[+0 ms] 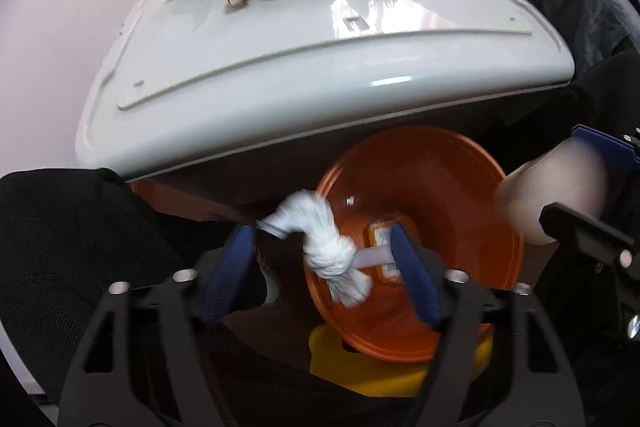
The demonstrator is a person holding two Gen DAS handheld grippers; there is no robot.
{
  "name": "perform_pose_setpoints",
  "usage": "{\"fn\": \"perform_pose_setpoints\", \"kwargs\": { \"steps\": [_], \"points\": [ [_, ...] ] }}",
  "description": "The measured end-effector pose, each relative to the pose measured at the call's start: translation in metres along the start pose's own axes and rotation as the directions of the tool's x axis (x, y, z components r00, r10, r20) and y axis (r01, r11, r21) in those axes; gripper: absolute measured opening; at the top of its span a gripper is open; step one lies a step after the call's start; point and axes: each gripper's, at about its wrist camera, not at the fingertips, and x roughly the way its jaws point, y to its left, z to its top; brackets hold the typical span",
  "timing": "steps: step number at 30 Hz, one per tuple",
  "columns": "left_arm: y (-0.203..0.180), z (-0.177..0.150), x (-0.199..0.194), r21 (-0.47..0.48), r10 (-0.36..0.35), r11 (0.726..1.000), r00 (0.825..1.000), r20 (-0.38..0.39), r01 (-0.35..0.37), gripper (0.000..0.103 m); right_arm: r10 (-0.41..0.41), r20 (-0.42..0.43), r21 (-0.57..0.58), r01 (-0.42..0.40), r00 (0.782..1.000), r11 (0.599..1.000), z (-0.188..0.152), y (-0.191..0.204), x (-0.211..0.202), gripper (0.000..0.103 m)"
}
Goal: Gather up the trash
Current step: 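Lower both tools over the orange bucket and release the tissue and cup, then grasp the green toy dinosaur with the right tool and lift it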
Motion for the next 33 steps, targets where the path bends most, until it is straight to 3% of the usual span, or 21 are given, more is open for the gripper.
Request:
{"fn": "perform_pose_setpoints", "kwargs": {
  "steps": [7, 17, 21, 28, 33],
  "points": [
    [0.002, 0.0, -0.003, -0.01, -0.012, 1.0, 1.0, 0.015, 0.012, 0.072, -0.018, 0.032, 0.088, 0.015, 0.999, 0.996, 0.002, -0.018, -0.007, 0.072],
    [0.016, 0.005, -0.003, -0.063, -0.017, 0.998, 1.0, 0.018, 0.018, 0.072, -0.017, 0.036, 0.122, 0.012, 0.999, 0.992, 0.017, -0.034, -0.003, 0.072],
    [0.029, 0.021, -0.006, -0.103, -0.03, 0.994, 0.998, 0.049, 0.034, 0.072, -0.025, 0.057, 0.125, 0.018, 0.998, 0.992, 0.049, -0.048, 0.006, 0.072],
    [0.041, 0.063, -0.002, -0.139, -0.005, 0.99, 0.991, 0.137, 0.025, 0.072, -0.013, 0.114, 0.241, -0.014, 0.993, 0.97, 0.149, -0.088, 0.043, 0.068],
    [0.043, 0.075, 0.008, -0.151, -0.037, 0.987, 0.987, 0.158, 0.061, 0.072, -0.024, 0.034, 0.34, 0.011, 0.999, 0.94, 0.208, -0.123, 0.087, 0.065]
  ]
}}
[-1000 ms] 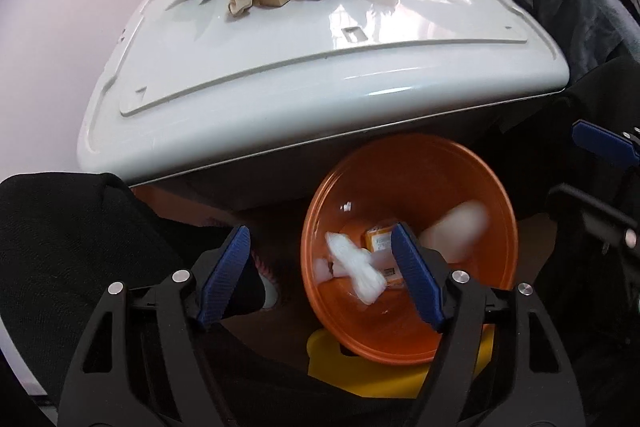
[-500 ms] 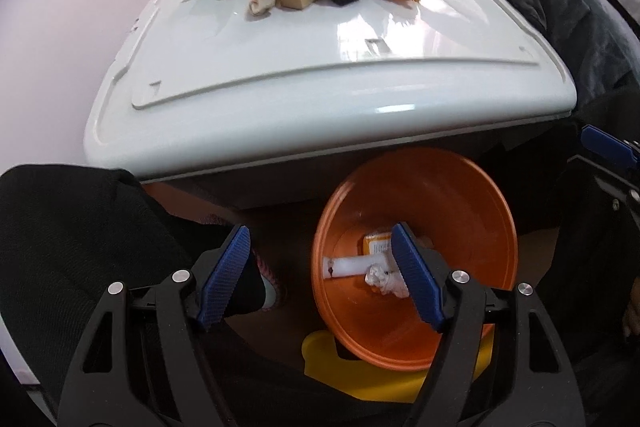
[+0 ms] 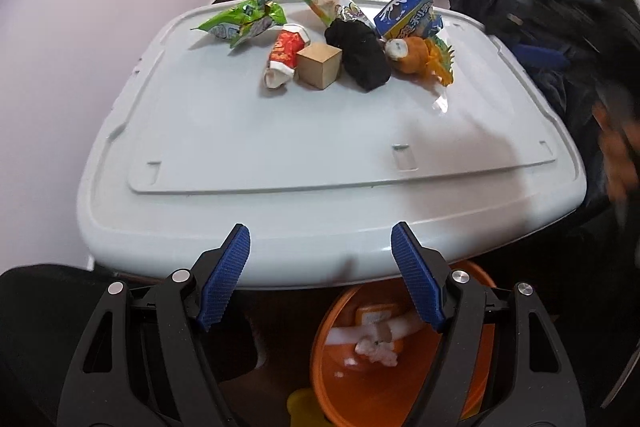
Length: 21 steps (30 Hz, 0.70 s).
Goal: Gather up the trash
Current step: 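Grasp the green toy dinosaur with the right tool and lift it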
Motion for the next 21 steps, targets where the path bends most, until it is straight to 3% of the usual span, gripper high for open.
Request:
{"fn": "perform_pose_setpoints", "kwargs": {
  "steps": [7, 15, 18, 21],
  "points": [
    [0.002, -0.006, 0.008, 0.01, -0.045, 0.999, 0.999, -0.001, 0.045, 0.072, -0.042, -0.202, 0.179, 0.079, 0.979, 0.981, 0.048, -0.019, 0.066, 0.056],
    [0.018, -0.01, 0.003, -0.051, -0.121, 0.991, 0.993, 0.013, 0.121, 0.072, -0.216, -0.301, 0.062, 0.245, 0.929, 0.967, 0.059, 0.006, 0.099, 0.05],
    [0.026, -0.011, 0.002, -0.081, -0.135, 0.987, 0.991, 0.019, 0.136, 0.072, -0.259, -0.333, 0.047, 0.291, 0.907, 0.956, 0.06, 0.006, 0.116, 0.049],
    [0.031, -0.012, 0.001, -0.101, -0.134, 0.986, 0.991, 0.025, 0.136, 0.072, -0.265, -0.351, 0.063, 0.305, 0.898, 0.95, 0.06, 0.005, 0.13, 0.048]
  ]
}}
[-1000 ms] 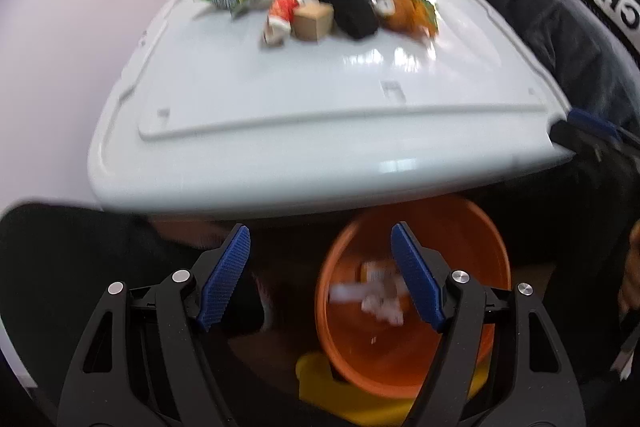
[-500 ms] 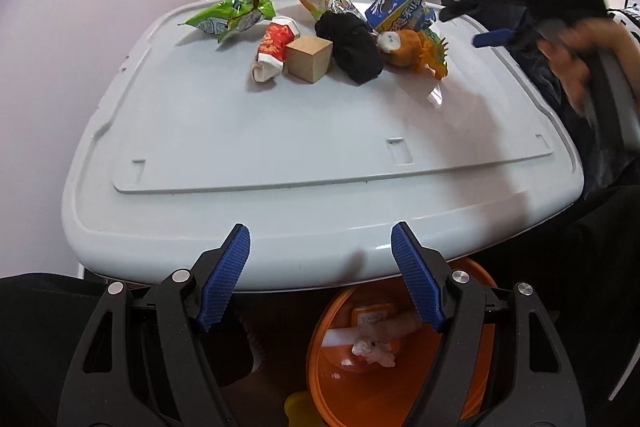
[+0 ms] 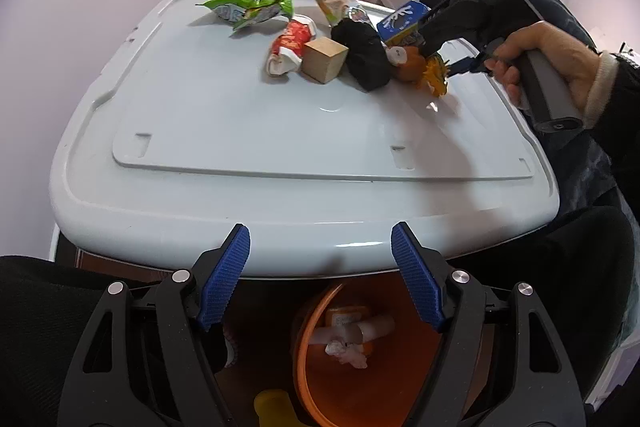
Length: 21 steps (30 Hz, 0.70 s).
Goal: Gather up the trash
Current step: 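Grasp the green toy dinosaur with the right tool and lift it, then grasp the red-white snack wrapper with the left tool while the right tool holds the dinosaur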
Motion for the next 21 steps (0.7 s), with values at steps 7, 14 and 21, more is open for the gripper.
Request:
{"fn": "perform_pose_setpoints", "kwargs": {
  "steps": [7, 14, 21],
  "points": [
    [0.001, -0.001, 0.002, 0.005, 0.017, 1.0, 1.0, -0.004, -0.017, 0.072, -0.063, 0.047, -0.049, 0.066, 0.997, 0.997, -0.011, 0.009, 0.009, 0.04],
    [0.0, -0.003, 0.007, 0.013, 0.043, 0.999, 0.999, -0.012, -0.043, 0.072, 0.036, 0.126, -0.071, -0.027, 0.991, 0.997, -0.044, -0.023, -0.018, 0.04],
    [0.006, 0.005, 0.018, -0.031, 0.045, 0.998, 0.997, -0.07, -0.047, 0.072, 0.2, 0.233, -0.161, -0.166, 0.951, 0.973, -0.097, -0.058, -0.073, 0.04]
  ]
}}
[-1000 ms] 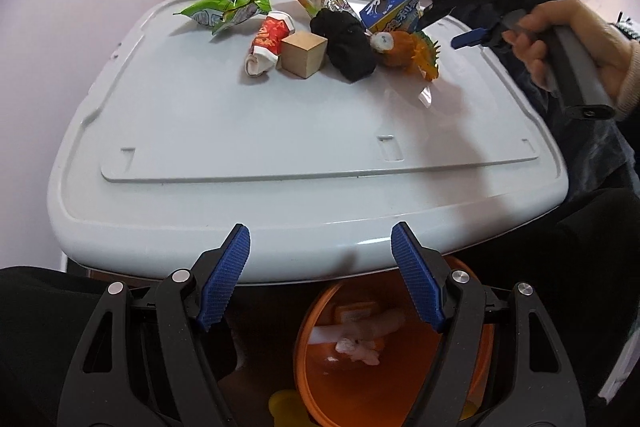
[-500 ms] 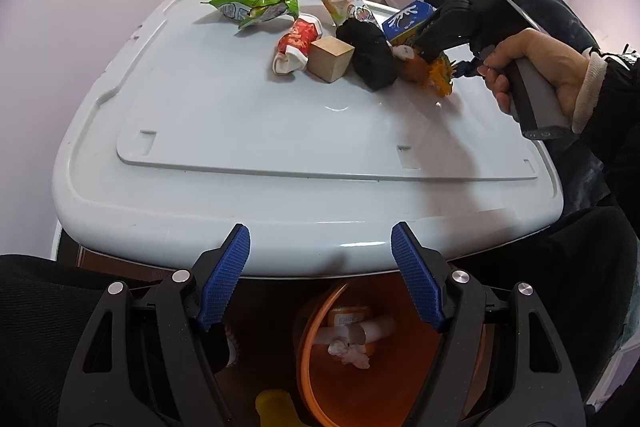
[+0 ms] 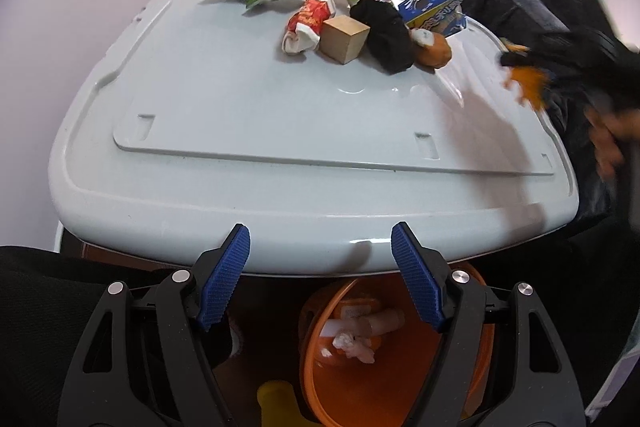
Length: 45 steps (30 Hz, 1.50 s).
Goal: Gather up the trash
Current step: 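Grasp the red-white snack wrapper with the left tool while the right tool holds the dinosaur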
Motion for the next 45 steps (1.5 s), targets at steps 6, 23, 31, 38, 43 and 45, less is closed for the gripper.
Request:
{"fn": "perform_pose_setpoints", "kwargs": {
  "steps": [6, 23, 31, 38, 43, 45],
  "points": [
    [-0.004, 0.049, 0.004, 0.01, 0.045, 0.999, 0.999, 0.009, -0.045, 0.072, 0.083, 0.078, -0.055, -0.079, 0.994, 0.995, -0.031, 0.001, -0.021, 0.04],
    [0.004, 0.205, 0.108, -0.105, -0.012, 0.994, 0.99, -0.138, -0.003, 0.073, 0.174, 0.085, -0.075, -0.168, 0.981, 0.983, -0.042, 0.007, -0.016, 0.04],
    [0.027, 0.207, 0.108, -0.12, -0.009, 0.993, 0.991, -0.135, -0.008, 0.076, 0.191, 0.078, -0.078, -0.185, 0.978, 0.98, -0.042, 0.009, -0.014, 0.04],
    [0.031, 0.211, 0.118, -0.046, 0.132, 0.989, 0.98, -0.15, -0.141, 0.075, 0.19, 0.084, -0.074, -0.184, 0.978, 0.98, -0.043, 0.006, -0.016, 0.04],
    [0.023, 0.201, 0.119, 0.01, 0.197, 0.98, 0.972, -0.132, -0.197, 0.075, 0.191, 0.087, -0.07, -0.185, 0.978, 0.98, -0.044, 0.004, -0.017, 0.04],
    [0.022, 0.196, 0.118, 0.009, 0.21, 0.978, 0.972, -0.103, -0.21, 0.072, 0.191, 0.087, -0.072, -0.185, 0.978, 0.98, -0.044, 0.005, -0.017, 0.04]
  ]
}}
